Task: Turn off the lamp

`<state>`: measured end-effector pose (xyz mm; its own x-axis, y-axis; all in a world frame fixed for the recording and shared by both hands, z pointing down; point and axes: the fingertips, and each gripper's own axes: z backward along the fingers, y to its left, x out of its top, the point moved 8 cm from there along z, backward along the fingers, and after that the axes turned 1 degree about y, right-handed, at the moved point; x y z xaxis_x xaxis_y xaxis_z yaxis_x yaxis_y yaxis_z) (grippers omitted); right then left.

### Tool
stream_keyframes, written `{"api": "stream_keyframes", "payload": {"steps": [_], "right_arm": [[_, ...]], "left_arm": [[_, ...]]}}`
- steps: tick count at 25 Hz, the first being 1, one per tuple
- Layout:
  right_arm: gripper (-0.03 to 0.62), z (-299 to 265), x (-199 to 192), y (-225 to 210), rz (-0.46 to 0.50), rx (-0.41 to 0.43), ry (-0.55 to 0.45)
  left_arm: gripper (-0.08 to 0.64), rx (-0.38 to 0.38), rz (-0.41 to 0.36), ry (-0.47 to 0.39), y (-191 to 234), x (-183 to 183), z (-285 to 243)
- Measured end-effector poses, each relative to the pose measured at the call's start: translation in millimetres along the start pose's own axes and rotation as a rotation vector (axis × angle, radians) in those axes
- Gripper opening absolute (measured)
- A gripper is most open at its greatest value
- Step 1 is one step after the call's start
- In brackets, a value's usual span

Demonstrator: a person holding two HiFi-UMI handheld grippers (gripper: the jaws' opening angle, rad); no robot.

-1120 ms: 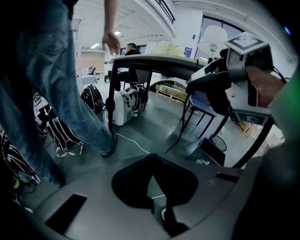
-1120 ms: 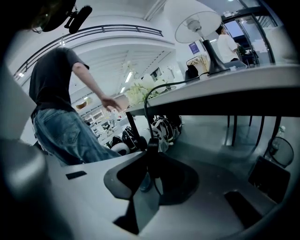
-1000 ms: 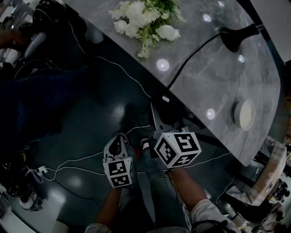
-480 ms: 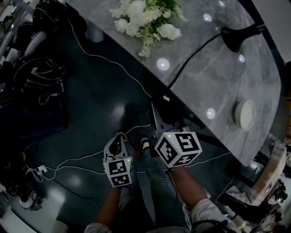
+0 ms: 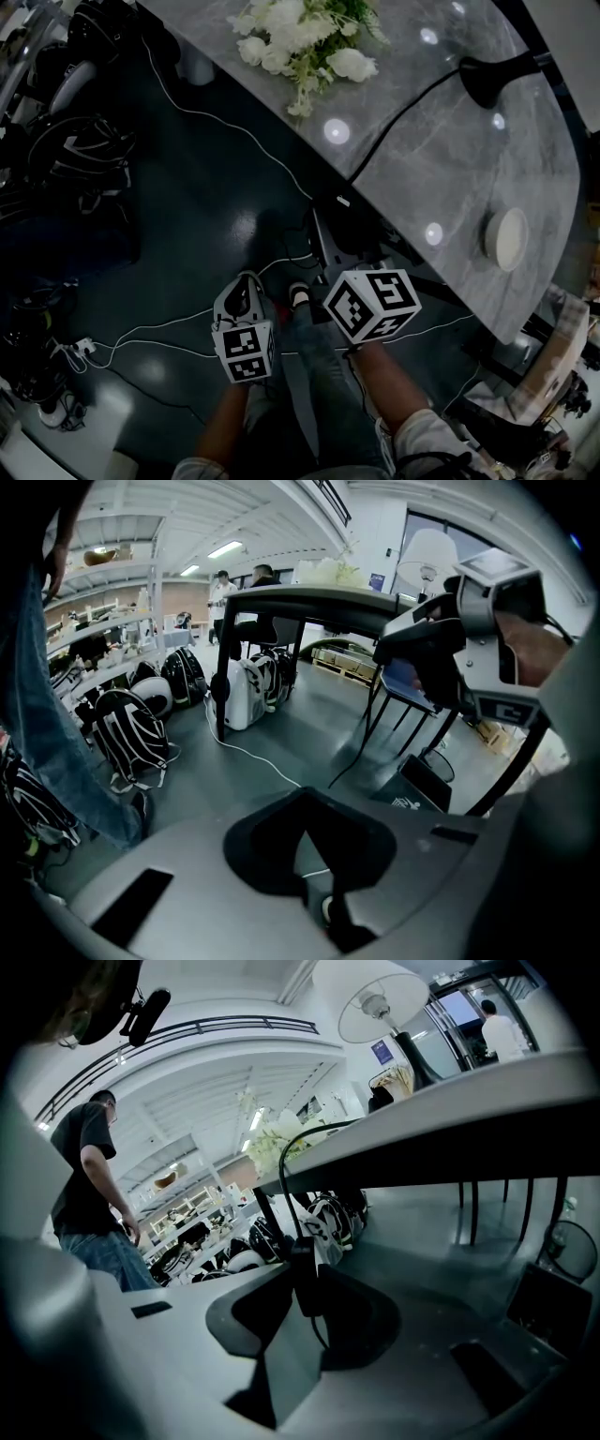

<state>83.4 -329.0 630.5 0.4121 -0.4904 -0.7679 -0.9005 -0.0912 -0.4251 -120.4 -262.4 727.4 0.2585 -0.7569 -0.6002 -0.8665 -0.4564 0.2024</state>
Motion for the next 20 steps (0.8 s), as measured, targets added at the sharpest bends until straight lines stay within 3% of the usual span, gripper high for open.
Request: {"api": "stream_keyframes", "payload": {"steps": [20], "right_arm": [[0.123, 16, -4, 6, -0.005, 0.068, 0.013]], "left_arm": [[-0.009, 0.013, -0.015, 0.002, -3, -1, -6]]}}
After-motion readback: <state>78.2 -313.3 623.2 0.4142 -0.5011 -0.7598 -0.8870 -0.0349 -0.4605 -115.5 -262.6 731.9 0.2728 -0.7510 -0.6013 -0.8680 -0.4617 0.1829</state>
